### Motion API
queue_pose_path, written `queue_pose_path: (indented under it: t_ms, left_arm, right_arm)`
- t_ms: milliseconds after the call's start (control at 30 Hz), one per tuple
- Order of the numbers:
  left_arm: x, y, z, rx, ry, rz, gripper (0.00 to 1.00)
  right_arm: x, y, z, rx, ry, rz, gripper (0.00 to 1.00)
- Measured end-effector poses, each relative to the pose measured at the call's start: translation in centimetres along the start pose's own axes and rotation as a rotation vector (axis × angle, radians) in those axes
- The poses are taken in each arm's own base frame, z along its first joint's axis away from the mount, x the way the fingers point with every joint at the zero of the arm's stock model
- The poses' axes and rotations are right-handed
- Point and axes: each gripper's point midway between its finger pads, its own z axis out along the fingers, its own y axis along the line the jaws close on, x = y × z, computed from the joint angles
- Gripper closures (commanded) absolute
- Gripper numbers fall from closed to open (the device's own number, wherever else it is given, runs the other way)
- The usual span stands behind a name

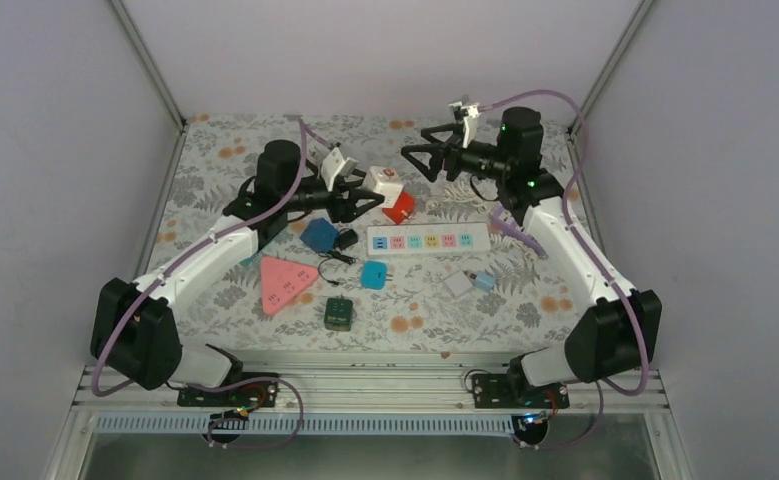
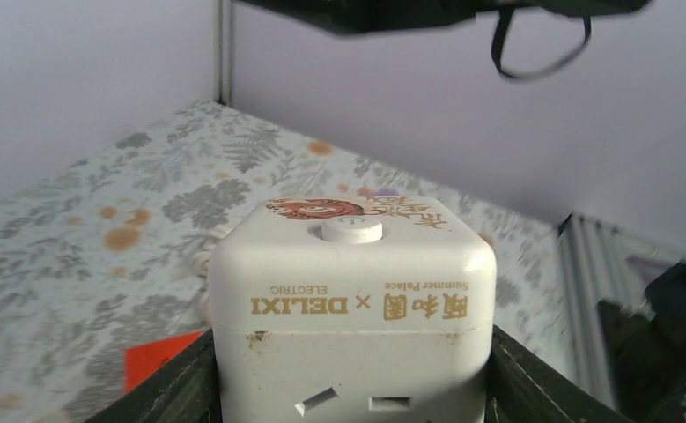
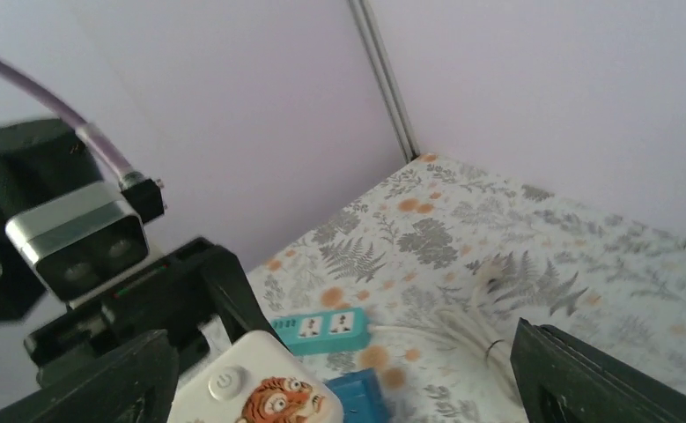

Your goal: Insert the plug

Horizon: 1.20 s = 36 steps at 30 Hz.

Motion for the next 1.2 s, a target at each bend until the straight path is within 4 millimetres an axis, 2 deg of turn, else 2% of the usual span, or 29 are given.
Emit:
queue_pose_path:
  t_ms: [100,300,467,533,667,867,1000,1133,1200]
  left_arm:
    - [0.3,0.8,-0.3,-0.01,0.042,0.088,0.67]
    - [-0.5,0.2,-0.9,0.033,0.09,0.256,0.66]
    - [-0.2,-0.2,-0.7,0.084,0.137,0.318,0.66]
    - [0.4,-0.3,-0.6,0.104,0.162,0.325,0.66]
    - [1.7,-0.5,-0.7,0.128,0.204,0.332,0.66]
    - [2.1,-0.5,-0.5,0.16,0.242,0.338,0.66]
    - [2.4,-0.6,-0.6,0.176,0.259,0.338,0.66]
    - [2.6,-0.9,-0.6,0.188,0.264,0.336,0.66]
    - [2.7,-0.9,-0.7,0.193,0.264,0.333,0.66]
  right_arm:
    - [-0.1,-0.3,0.0,-0.051,0.041,-0.155,0.01]
    - [4.3,2.4,0.1,-0.216,0.172,-0.37,0.0]
    - [6.6,4.9,1.0,-0.302,0.21,-0.502,0.0]
    - [6.9,5.2,1.4,-0.301,0.226,-0.533,0.0]
    - [7.4,4.7,2.4,-0.289,0.271,-0.567,0.07]
    - [9.9,3.0,2.6,-0.254,0.377,-0.573,0.08]
    - [10.8,2.8,2.6,-0.271,0.409,-0.574,0.21]
    - [11.4,2.9,3.0,-0.292,0.432,-0.564,0.19]
    - [11.8,3.1,3.4,-0.306,0.444,-0.558,0.22]
